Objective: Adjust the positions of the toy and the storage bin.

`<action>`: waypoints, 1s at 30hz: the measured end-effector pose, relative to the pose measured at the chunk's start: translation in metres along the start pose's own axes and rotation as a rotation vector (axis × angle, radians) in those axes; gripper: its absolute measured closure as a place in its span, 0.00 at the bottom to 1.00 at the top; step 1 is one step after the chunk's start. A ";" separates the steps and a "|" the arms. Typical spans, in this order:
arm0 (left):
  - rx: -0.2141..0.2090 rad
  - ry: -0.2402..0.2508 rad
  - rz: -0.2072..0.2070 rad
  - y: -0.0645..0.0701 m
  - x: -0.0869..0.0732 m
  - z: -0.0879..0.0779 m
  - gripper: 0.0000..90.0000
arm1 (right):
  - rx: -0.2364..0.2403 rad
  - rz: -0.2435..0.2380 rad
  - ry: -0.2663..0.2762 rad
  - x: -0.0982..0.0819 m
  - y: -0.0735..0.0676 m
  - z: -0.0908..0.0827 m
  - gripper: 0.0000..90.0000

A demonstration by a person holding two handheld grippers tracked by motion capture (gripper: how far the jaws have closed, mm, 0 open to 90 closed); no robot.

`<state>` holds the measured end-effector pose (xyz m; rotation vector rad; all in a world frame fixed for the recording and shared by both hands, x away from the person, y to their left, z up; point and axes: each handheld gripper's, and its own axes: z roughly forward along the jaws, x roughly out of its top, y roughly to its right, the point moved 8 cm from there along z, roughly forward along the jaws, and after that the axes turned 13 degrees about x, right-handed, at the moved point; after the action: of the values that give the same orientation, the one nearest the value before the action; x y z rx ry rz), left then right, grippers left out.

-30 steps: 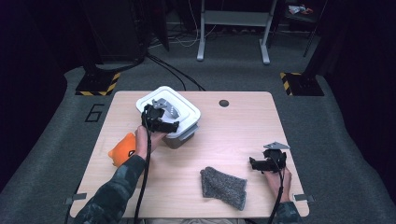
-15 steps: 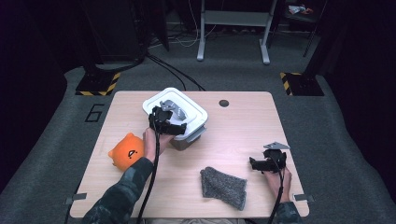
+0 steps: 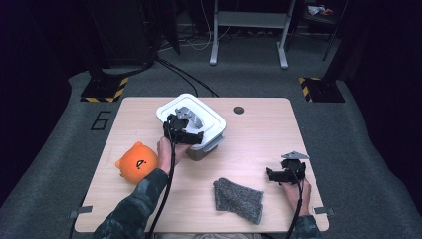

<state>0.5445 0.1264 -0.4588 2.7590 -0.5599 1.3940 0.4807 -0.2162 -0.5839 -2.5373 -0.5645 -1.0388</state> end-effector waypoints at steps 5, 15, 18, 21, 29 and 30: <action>-0.009 0.014 0.008 0.006 0.002 0.001 0.06 | 0.000 -0.001 -0.002 0.000 0.000 0.000 0.04; -0.023 0.096 0.052 0.013 0.012 -0.005 0.12 | 0.001 -0.002 -0.001 0.000 0.000 0.000 0.04; -0.053 0.083 0.058 0.015 0.011 -0.001 0.14 | 0.001 -0.002 0.000 0.000 0.000 0.000 0.04; -0.071 0.093 0.045 0.017 0.012 0.001 0.15 | 0.001 -0.002 -0.001 0.000 0.000 0.000 0.04; -0.125 0.102 0.057 0.035 0.015 0.004 0.15 | 0.003 -0.002 0.000 0.000 0.000 0.000 0.04; -0.124 0.104 0.054 0.035 0.015 0.004 0.15 | 0.002 -0.002 0.000 0.000 0.000 0.000 0.04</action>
<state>0.5446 0.0879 -0.4553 2.5775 -0.6960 1.4499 0.4804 -0.2164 -0.5838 -2.5360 -0.5683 -1.0383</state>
